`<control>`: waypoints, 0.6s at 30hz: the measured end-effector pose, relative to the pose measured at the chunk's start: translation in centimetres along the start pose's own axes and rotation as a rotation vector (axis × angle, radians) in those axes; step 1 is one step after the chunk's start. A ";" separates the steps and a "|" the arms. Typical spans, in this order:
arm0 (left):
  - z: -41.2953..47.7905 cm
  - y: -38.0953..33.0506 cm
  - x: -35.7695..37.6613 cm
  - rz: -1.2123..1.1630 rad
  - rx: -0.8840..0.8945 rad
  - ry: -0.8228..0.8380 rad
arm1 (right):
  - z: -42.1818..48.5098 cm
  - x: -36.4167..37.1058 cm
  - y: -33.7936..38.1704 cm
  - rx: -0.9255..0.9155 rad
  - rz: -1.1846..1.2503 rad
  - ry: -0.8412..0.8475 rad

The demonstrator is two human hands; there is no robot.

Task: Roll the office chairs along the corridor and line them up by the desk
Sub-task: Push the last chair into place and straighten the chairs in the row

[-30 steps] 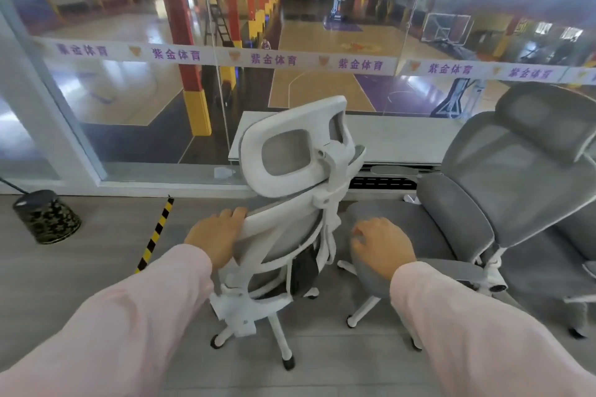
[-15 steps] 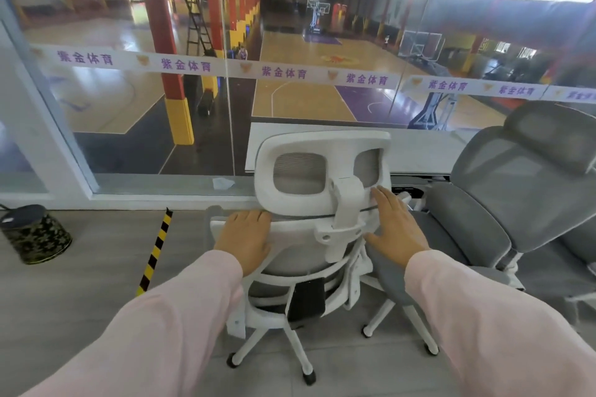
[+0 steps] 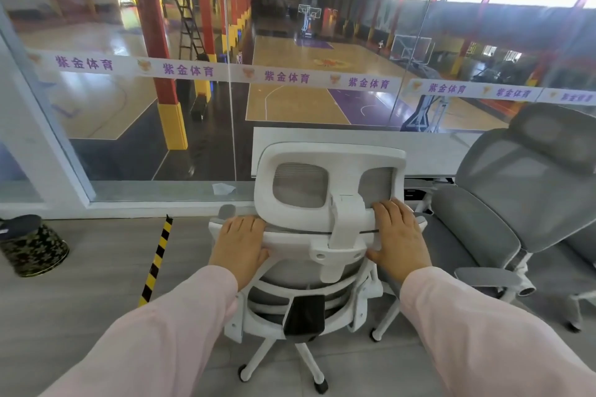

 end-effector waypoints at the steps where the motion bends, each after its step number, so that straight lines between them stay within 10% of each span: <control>1: -0.3 0.1 0.1 0.023 0.004 -0.009 | -0.2 0.1 0.1 -0.004 0.011 -0.020; 18: -2.4 -0.1 0.1 0.137 0.064 -0.055 | -2.2 -1.0 1.0 -0.017 0.050 -0.044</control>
Point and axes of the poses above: each hand's wrist, its own z-axis towards the middle knuckle, its own x-axis out of the palm, y = z × x, the point moved 4 cm from there along z, towards the middle knuckle, and after that the axes turned 4 degrees about -x, right-handed, at the moved point
